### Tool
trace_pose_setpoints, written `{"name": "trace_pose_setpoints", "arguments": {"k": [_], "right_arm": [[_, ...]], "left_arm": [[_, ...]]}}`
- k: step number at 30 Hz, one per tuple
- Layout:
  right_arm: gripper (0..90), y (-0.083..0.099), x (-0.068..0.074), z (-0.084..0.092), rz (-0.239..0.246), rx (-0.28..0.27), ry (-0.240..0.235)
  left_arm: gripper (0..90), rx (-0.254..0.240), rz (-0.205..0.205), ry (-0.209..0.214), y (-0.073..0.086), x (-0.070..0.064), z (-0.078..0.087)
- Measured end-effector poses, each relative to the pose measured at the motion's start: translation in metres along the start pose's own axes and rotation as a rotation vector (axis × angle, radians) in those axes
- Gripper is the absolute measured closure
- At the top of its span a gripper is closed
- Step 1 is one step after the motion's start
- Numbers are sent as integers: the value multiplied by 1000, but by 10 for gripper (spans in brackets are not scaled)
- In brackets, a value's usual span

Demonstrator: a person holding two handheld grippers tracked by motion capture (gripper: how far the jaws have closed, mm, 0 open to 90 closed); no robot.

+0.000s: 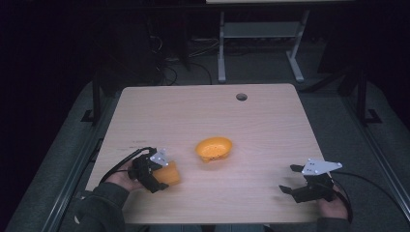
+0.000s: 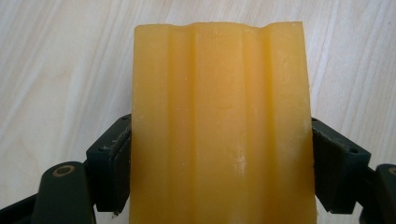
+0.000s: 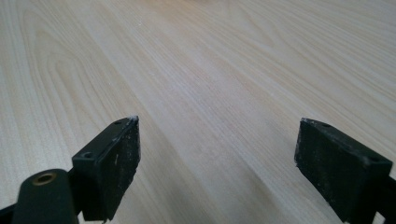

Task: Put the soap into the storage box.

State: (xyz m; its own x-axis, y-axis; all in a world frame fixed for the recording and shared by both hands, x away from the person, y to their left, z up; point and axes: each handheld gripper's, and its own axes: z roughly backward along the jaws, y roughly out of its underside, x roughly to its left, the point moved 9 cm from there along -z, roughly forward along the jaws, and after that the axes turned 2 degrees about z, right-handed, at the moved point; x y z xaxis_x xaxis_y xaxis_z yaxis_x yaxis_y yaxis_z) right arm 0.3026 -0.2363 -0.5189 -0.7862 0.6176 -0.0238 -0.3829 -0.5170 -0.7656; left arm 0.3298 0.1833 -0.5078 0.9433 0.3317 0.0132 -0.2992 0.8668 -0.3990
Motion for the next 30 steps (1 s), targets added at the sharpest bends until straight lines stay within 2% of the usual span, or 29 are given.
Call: {"name": "trace_pose_setpoints", "arguments": {"k": [4, 8, 14, 15, 19, 30], "right_arm": [[137, 0, -1, 1, 6, -4, 1], [137, 0, 0, 0, 7, -4, 0], [137, 0, -1, 1, -6, -9, -1], [137, 0, -1, 1, -5, -9, -1], [137, 0, -1, 2, -3, -7, -1], [137, -1, 0, 2, -8, -12, -3]], "left_arm": [[208, -7, -18, 3, -5, 2, 2], [209, -22, -14, 14, -10, 4, 5], [208, -29, -42, 18, -20, 8, 7], [208, -32, -33, 24, -20, 8, 7], [208, -27, -54, 19, -27, 11, 9], [208, -49, -74, 15, -48, 19, 21]]}}
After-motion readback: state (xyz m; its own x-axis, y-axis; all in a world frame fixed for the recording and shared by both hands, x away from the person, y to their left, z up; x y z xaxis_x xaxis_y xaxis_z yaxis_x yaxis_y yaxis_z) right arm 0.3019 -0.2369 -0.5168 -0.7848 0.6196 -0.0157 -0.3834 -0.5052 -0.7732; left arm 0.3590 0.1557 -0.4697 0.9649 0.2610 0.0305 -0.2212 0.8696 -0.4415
